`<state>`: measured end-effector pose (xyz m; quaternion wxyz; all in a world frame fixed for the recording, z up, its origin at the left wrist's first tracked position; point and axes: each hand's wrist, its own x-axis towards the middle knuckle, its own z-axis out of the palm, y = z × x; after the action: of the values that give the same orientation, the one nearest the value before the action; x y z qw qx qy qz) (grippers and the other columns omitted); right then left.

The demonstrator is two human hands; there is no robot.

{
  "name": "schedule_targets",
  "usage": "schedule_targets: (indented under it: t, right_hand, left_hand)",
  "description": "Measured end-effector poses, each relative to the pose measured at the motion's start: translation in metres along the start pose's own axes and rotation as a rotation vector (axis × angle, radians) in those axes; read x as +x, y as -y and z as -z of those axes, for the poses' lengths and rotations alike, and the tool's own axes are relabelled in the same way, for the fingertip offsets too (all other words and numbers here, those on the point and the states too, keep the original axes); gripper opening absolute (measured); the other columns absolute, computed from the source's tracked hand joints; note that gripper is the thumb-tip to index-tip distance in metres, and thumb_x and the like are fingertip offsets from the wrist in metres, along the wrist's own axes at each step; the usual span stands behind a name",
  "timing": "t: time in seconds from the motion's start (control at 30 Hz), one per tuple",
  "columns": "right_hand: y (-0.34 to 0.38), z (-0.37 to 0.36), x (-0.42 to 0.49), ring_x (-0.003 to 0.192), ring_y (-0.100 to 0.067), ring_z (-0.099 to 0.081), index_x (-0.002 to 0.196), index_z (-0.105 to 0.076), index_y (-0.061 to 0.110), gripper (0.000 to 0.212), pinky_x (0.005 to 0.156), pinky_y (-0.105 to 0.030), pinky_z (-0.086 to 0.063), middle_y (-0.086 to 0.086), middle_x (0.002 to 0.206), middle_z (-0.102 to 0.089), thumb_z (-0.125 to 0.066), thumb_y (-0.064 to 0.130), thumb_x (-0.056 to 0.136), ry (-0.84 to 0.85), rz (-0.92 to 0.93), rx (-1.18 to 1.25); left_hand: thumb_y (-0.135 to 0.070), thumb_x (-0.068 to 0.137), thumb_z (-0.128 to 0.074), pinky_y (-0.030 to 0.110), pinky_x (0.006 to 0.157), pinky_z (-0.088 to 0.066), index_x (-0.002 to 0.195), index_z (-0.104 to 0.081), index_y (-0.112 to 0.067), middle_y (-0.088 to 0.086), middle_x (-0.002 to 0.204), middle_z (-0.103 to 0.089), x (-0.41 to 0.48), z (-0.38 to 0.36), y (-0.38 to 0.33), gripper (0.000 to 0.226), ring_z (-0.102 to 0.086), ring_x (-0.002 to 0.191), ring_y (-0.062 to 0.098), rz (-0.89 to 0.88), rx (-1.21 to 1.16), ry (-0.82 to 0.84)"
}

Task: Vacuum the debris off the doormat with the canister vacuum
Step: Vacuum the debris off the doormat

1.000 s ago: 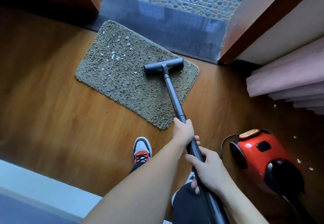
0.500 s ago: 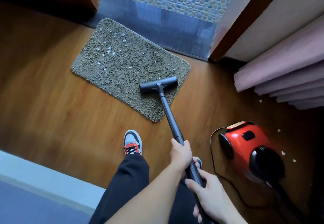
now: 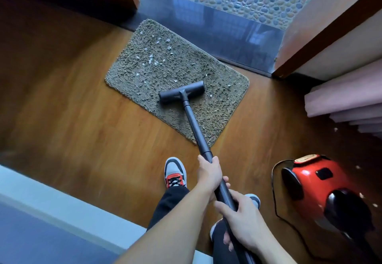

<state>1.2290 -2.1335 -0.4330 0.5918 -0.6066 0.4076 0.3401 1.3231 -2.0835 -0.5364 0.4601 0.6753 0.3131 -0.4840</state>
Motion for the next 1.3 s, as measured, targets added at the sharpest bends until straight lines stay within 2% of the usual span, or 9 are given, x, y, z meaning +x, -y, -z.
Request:
schedule_targets:
  t: [0.17, 0.43, 0.7, 0.83, 1.0, 1.13, 1.3]
  right_hand:
    - [0.041, -0.008, 0.025, 0.049, -0.046, -0.066, 0.097, -0.060, 0.024, 0.003, 0.044, -0.034, -0.053, -0.007, 0.047, -0.057, -0.060, 0.027, 0.097, -0.062, 0.011, -0.019]
    - [0.093, -0.021, 0.067, 0.045, -0.037, -0.063, 0.096, -0.059, 0.024, 0.002, 0.043, -0.035, -0.052, -0.004, 0.047, -0.055, -0.059, 0.025, 0.097, -0.080, -0.002, 0.003]
    - [0.109, -0.023, 0.073, 0.045, -0.033, -0.061, 0.096, -0.059, 0.022, 0.003, 0.042, -0.033, -0.050, -0.004, 0.047, -0.054, -0.059, 0.024, 0.098, -0.078, -0.015, 0.031]
    - [0.099, -0.015, 0.063, 0.046, -0.033, -0.062, 0.096, -0.059, 0.019, 0.005, 0.043, -0.034, -0.052, -0.005, 0.049, -0.056, -0.059, 0.024, 0.097, -0.065, -0.008, 0.031]
    - [0.059, -0.003, 0.037, 0.046, -0.035, -0.062, 0.101, -0.059, 0.022, 0.004, 0.044, -0.035, -0.054, -0.007, 0.049, -0.057, -0.057, 0.025, 0.099, -0.019, -0.024, 0.025]
    - [0.021, 0.015, 0.007, 0.035, -0.026, -0.056, 0.101, -0.058, 0.022, 0.003, 0.041, -0.028, -0.048, -0.010, 0.047, -0.057, -0.056, 0.025, 0.100, 0.038, -0.030, -0.005]
    - [-0.013, 0.033, -0.016, 0.036, -0.022, -0.060, 0.101, -0.061, 0.028, 0.003, 0.041, -0.025, -0.047, -0.005, 0.047, -0.060, -0.060, 0.029, 0.099, 0.028, -0.027, -0.066]
  left_hand:
    - [-0.028, 0.105, -0.039, 0.026, 0.041, -0.050, 0.122, -0.037, -0.013, 0.008, 0.078, -0.048, 0.017, 0.019, -0.043, 0.023, -0.053, 0.042, 0.013, -0.021, 0.003, 0.020]
    - [-0.026, 0.105, -0.038, 0.024, 0.039, -0.048, 0.120, -0.036, -0.014, 0.007, 0.080, -0.048, 0.049, 0.048, -0.100, 0.020, -0.051, 0.039, 0.012, -0.040, -0.025, 0.030]
    - [-0.027, 0.104, -0.038, 0.027, 0.042, -0.050, 0.121, -0.034, -0.016, 0.008, 0.083, -0.048, 0.050, 0.054, -0.119, 0.021, -0.053, 0.044, 0.015, -0.027, -0.002, 0.027]
    - [-0.026, 0.105, -0.036, 0.027, 0.042, -0.050, 0.122, -0.033, -0.016, 0.008, 0.080, -0.049, 0.036, 0.047, -0.112, 0.020, -0.054, 0.048, 0.016, -0.021, 0.017, 0.017]
    - [-0.027, 0.105, -0.036, 0.026, 0.042, -0.049, 0.119, -0.034, -0.013, 0.009, 0.081, -0.047, 0.013, 0.024, -0.070, 0.020, -0.051, 0.046, 0.016, 0.004, 0.008, 0.015]
    - [-0.028, 0.106, -0.036, 0.025, 0.042, -0.050, 0.121, -0.034, -0.012, 0.008, 0.080, -0.047, -0.013, -0.002, -0.030, 0.022, -0.052, 0.048, 0.015, 0.031, 0.002, 0.017]
    - [-0.029, 0.106, -0.036, 0.024, 0.043, -0.050, 0.117, -0.036, -0.016, 0.009, 0.086, -0.047, -0.038, -0.025, -0.001, 0.017, -0.053, 0.049, 0.016, 0.056, -0.039, 0.013]
